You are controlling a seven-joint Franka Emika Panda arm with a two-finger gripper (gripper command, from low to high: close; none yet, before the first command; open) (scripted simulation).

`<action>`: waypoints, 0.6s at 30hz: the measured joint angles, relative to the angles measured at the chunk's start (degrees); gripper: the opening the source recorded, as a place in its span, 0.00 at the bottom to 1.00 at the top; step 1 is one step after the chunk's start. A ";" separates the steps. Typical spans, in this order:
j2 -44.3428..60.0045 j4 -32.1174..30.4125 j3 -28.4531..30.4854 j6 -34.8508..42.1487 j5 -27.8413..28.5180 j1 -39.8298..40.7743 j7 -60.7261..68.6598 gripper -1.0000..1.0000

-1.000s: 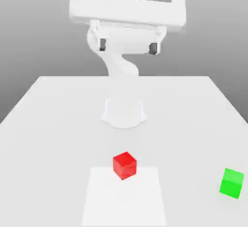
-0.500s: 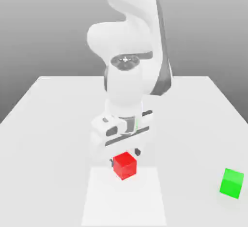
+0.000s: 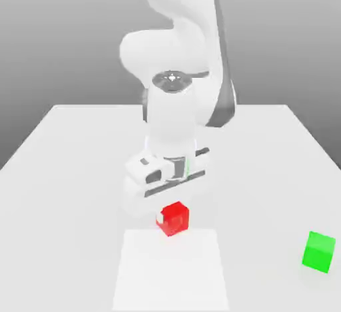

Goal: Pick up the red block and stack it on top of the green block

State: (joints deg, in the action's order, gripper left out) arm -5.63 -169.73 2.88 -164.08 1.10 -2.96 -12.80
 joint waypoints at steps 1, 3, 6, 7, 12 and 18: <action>-0.82 0.42 -0.44 1.25 -0.40 -0.51 -0.60 0.00; -0.60 2.47 -2.01 3.08 -1.87 -2.35 -2.75 0.00; 1.19 6.47 -5.04 5.29 -3.52 -5.38 -7.46 0.00; 1.88 7.87 -6.03 6.00 -3.81 -6.82 -9.27 0.00; 5.44 14.88 -8.66 9.43 -3.52 -14.01 -19.52 0.00; 9.84 23.28 -12.28 13.46 -0.97 -20.69 -33.38 0.00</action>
State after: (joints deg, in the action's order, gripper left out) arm 4.21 -146.45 -9.39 -150.62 0.13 -23.65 -46.18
